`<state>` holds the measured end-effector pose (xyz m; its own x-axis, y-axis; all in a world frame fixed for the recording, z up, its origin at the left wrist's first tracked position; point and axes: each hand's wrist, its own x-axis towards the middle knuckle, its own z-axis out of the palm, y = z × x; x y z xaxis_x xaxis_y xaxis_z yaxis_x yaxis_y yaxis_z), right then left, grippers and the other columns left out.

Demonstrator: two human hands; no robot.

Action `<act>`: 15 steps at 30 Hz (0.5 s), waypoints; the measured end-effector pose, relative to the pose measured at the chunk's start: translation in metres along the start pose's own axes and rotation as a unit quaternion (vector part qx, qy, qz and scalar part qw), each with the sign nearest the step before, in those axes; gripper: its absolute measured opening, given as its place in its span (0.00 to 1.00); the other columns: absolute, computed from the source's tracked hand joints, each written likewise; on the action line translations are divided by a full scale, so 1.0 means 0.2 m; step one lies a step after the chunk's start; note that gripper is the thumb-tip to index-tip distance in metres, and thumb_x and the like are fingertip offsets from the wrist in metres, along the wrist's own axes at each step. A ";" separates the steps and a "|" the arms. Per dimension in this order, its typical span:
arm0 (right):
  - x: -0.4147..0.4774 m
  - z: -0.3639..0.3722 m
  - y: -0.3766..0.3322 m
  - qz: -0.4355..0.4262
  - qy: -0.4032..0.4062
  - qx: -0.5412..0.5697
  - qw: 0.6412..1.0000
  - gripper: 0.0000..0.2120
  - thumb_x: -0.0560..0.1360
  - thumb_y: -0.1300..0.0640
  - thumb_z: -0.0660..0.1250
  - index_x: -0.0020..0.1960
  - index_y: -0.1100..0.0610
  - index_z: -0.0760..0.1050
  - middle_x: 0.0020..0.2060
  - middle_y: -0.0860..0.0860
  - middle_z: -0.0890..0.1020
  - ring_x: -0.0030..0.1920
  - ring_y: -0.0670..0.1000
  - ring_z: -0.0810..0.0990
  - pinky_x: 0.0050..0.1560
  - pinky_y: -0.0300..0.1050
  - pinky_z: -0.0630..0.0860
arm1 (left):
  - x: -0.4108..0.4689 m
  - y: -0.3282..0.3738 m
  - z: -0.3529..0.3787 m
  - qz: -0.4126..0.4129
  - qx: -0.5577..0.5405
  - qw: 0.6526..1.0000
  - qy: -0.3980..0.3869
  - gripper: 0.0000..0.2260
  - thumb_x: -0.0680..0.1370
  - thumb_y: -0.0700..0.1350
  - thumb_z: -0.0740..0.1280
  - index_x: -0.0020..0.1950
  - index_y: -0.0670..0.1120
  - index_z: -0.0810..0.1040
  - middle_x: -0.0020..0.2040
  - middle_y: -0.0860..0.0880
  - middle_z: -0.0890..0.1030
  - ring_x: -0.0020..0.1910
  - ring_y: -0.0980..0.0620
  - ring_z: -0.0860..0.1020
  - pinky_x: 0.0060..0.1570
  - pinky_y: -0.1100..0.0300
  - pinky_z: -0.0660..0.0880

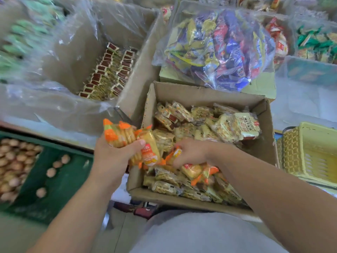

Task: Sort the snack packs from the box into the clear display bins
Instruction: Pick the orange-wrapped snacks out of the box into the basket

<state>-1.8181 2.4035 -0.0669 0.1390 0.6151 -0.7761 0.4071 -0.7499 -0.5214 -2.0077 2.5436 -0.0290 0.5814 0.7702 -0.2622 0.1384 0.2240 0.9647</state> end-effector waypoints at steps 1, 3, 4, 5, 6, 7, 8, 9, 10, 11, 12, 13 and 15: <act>0.05 0.02 -0.04 0.023 -0.037 -0.009 0.999 0.32 0.62 0.43 0.73 0.64 0.52 0.75 0.46 0.48 0.78 0.45 0.49 0.78 0.42 0.45 0.77 | -0.02 -0.01 -0.03 -0.019 -0.021 1.000 0.013 0.09 0.63 0.42 0.79 0.40 0.52 0.85 0.36 0.50 0.85 0.37 0.50 0.85 0.34 0.58 0.80; 0.16 0.06 -0.09 0.053 -0.083 -0.051 0.994 0.23 0.62 0.42 0.72 0.52 0.53 0.78 0.43 0.50 0.80 0.44 0.52 0.79 0.44 0.48 0.80 | -0.07 -0.05 -0.09 -0.038 -0.049 0.998 0.033 0.07 0.64 0.41 0.77 0.41 0.46 0.84 0.33 0.48 0.82 0.32 0.50 0.81 0.29 0.60 0.76; 0.20 0.08 -0.11 0.064 -0.091 -0.065 0.992 0.20 0.62 0.41 0.73 0.46 0.53 0.78 0.42 0.50 0.80 0.42 0.52 0.79 0.44 0.49 0.79 | -0.09 -0.08 -0.11 -0.035 -0.050 0.997 0.044 0.09 0.65 0.39 0.78 0.42 0.40 0.82 0.32 0.48 0.80 0.29 0.52 0.79 0.27 0.62 0.74; 0.23 0.10 -0.11 0.076 -0.097 -0.060 0.991 0.19 0.61 0.41 0.73 0.43 0.54 0.78 0.42 0.51 0.80 0.41 0.53 0.79 0.44 0.50 0.80 | -0.11 -0.08 -0.11 -0.037 -0.053 0.997 0.052 0.11 0.66 0.36 0.78 0.44 0.36 0.80 0.31 0.49 0.80 0.27 0.53 0.77 0.26 0.64 0.72; 0.25 0.10 -0.12 0.089 -0.104 -0.048 0.989 0.20 0.61 0.41 0.73 0.43 0.55 0.79 0.43 0.51 0.81 0.42 0.53 0.79 0.46 0.51 0.81 | -0.13 -0.10 -0.12 -0.034 -0.053 0.997 0.054 0.09 0.68 0.33 0.78 0.44 0.36 0.80 0.30 0.50 0.80 0.27 0.55 0.77 0.26 0.66 0.72; 0.27 0.11 -0.12 0.102 -0.110 -0.040 0.988 0.21 0.60 0.41 0.73 0.45 0.55 0.80 0.45 0.52 0.81 0.45 0.54 0.80 0.51 0.53 0.81 | -0.15 -0.10 -0.12 -0.038 -0.062 0.996 0.057 0.07 0.70 0.31 0.76 0.42 0.39 0.82 0.30 0.52 0.80 0.27 0.56 0.78 0.26 0.67 0.73; 0.28 0.10 -0.11 0.110 -0.116 -0.037 0.986 0.22 0.59 0.40 0.74 0.46 0.53 0.79 0.48 0.52 0.80 0.49 0.55 0.79 0.56 0.54 0.79 | -0.16 -0.13 -0.12 -0.040 -0.066 0.995 0.063 0.11 0.72 0.29 0.74 0.40 0.45 0.83 0.30 0.53 0.81 0.27 0.57 0.79 0.26 0.68 0.73; 0.28 0.10 -0.11 0.115 -0.121 -0.033 0.985 0.22 0.58 0.39 0.74 0.45 0.52 0.78 0.49 0.51 0.80 0.51 0.55 0.78 0.57 0.55 0.77 | -0.17 -0.13 -0.12 -0.045 -0.077 0.994 0.066 0.14 0.72 0.28 0.74 0.37 0.48 0.83 0.31 0.53 0.82 0.28 0.57 0.80 0.27 0.68 0.73; 0.27 0.10 -0.11 0.117 -0.123 -0.026 0.985 0.22 0.57 0.39 0.74 0.43 0.51 0.77 0.49 0.52 0.79 0.51 0.55 0.78 0.56 0.54 0.77 | -0.17 -0.15 -0.12 -0.046 -0.076 0.994 0.068 0.16 0.72 0.29 0.74 0.35 0.50 0.84 0.31 0.53 0.82 0.29 0.58 0.80 0.27 0.68 0.73; 0.27 0.10 -0.10 0.116 -0.123 -0.019 0.985 0.21 0.57 0.39 0.74 0.42 0.51 0.76 0.47 0.52 0.79 0.50 0.55 0.79 0.54 0.54 0.77 | -0.18 -0.14 -0.12 -0.048 -0.077 0.993 0.074 0.17 0.72 0.29 0.74 0.35 0.51 0.84 0.31 0.53 0.82 0.29 0.58 0.79 0.27 0.68 0.73; 0.26 0.10 -0.10 0.115 -0.121 -0.016 0.986 0.20 0.57 0.40 0.74 0.42 0.51 0.76 0.45 0.52 0.79 0.49 0.55 0.79 0.55 0.54 0.78 | -0.17 -0.16 -0.12 -0.045 -0.079 0.993 0.074 0.17 0.72 0.29 0.75 0.34 0.52 0.84 0.31 0.53 0.82 0.29 0.58 0.80 0.27 0.68 0.73; 0.26 0.10 -0.09 0.111 -0.117 -0.014 0.987 0.21 0.58 0.40 0.74 0.44 0.52 0.77 0.45 0.52 0.80 0.49 0.55 0.79 0.56 0.55 0.78 | -0.17 -0.15 -0.12 -0.048 -0.085 0.992 0.077 0.17 0.72 0.29 0.75 0.35 0.52 0.85 0.32 0.53 0.82 0.29 0.58 0.80 0.27 0.68 0.73; 0.23 0.09 -0.08 0.103 -0.102 -0.010 0.989 0.25 0.58 0.40 0.73 0.48 0.55 0.79 0.46 0.53 0.82 0.48 0.56 0.80 0.54 0.53 0.79 | -0.16 -0.14 -0.10 -0.047 -0.089 0.992 0.077 0.16 0.72 0.29 0.75 0.36 0.52 0.86 0.32 0.52 0.83 0.30 0.57 0.81 0.28 0.68 0.74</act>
<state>-1.8345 2.4394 -0.1002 0.0370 0.3855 -0.9220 0.4065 -0.8486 -0.3385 -2.0456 2.5243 -0.0483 0.4422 0.8197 -0.3639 0.0334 0.3904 0.9200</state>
